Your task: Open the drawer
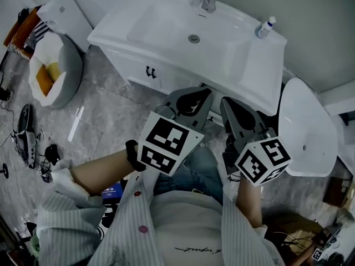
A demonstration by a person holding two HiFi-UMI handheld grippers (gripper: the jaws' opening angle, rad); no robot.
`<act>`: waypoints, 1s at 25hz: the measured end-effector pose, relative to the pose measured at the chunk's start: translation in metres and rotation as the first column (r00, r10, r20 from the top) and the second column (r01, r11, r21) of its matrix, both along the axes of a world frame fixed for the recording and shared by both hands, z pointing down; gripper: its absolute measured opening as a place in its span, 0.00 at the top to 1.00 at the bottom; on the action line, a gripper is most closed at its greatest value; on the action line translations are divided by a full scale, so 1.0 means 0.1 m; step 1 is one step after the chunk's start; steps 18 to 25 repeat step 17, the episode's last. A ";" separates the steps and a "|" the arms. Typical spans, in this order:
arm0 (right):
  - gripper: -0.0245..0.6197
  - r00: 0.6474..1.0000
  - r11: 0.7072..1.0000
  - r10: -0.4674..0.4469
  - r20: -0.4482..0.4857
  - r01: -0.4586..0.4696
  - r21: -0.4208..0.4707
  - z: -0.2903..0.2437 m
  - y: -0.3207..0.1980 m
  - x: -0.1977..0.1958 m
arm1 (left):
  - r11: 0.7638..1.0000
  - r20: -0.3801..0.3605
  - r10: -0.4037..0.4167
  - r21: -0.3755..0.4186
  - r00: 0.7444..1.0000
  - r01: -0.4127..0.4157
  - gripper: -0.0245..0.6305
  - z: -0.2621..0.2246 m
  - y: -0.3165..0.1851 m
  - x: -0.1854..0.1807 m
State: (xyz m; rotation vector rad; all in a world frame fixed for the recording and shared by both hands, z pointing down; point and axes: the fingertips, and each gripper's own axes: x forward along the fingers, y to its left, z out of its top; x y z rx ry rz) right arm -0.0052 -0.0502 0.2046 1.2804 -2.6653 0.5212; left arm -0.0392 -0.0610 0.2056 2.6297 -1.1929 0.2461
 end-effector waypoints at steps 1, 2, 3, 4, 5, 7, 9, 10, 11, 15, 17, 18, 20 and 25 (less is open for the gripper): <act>0.95 1.000 1.000 -0.002 0.001 0.002 -0.002 0.00 0.01 0.00 | 1.000 0.000 -0.001 -0.002 1.000 0.001 0.94 0.00 0.01 0.00; 0.95 1.000 1.000 -0.003 0.002 0.003 -0.004 0.00 0.01 0.01 | 1.000 0.000 -0.002 -0.004 1.000 0.002 0.94 0.01 0.01 0.01; 0.95 1.000 1.000 -0.004 0.003 0.004 -0.006 0.01 0.01 0.02 | 1.000 0.001 -0.002 -0.005 1.000 0.002 0.94 0.01 0.01 0.01; 0.95 1.000 1.000 -0.005 0.004 0.005 -0.007 0.01 0.00 0.03 | 1.000 0.002 -0.002 -0.007 1.000 0.002 0.94 0.02 0.00 0.03; 0.95 1.000 1.000 -0.006 0.004 0.006 -0.008 0.01 -0.01 0.04 | 1.000 0.004 -0.003 -0.009 1.000 0.003 0.94 0.03 -0.01 0.04; 0.95 1.000 1.000 -0.007 0.004 0.007 -0.010 0.02 -0.02 0.07 | 1.000 0.007 -0.002 -0.010 1.000 0.002 0.94 0.04 -0.02 0.07; 0.95 1.000 1.000 -0.007 0.007 0.007 -0.013 0.04 -0.01 0.08 | 1.000 0.012 0.001 -0.009 1.000 -0.001 0.94 0.06 -0.02 0.10; 0.95 1.000 1.000 -0.006 0.009 0.006 -0.015 0.05 0.00 0.09 | 1.000 0.016 0.004 -0.009 1.000 -0.004 0.94 0.07 -0.01 0.12; 0.95 1.000 1.000 -0.004 0.010 0.004 -0.017 0.06 0.00 0.10 | 1.000 0.019 0.008 -0.009 1.000 -0.008 0.94 0.08 -0.01 0.13; 0.95 1.000 1.000 0.003 0.012 -0.003 -0.025 0.10 0.01 0.14 | 1.000 0.027 0.020 -0.015 0.999 -0.019 0.94 0.12 -0.01 0.18; 0.95 1.000 1.000 0.006 0.013 -0.006 -0.027 0.12 0.01 0.16 | 1.000 0.030 0.024 -0.018 0.999 -0.024 0.94 0.14 -0.01 0.20; 0.95 1.000 1.000 0.006 0.013 -0.006 -0.027 0.12 0.01 0.16 | 1.000 0.030 0.024 -0.018 0.999 -0.024 0.94 0.14 -0.01 0.20; 0.95 1.000 1.000 0.006 0.013 -0.006 -0.027 0.12 0.01 0.16 | 1.000 0.030 0.024 -0.018 0.999 -0.024 0.94 0.14 -0.01 0.20; 0.95 1.000 1.000 0.006 0.013 -0.006 -0.027 0.12 0.01 0.16 | 1.000 0.030 0.024 -0.018 0.999 -0.024 0.94 0.14 -0.01 0.20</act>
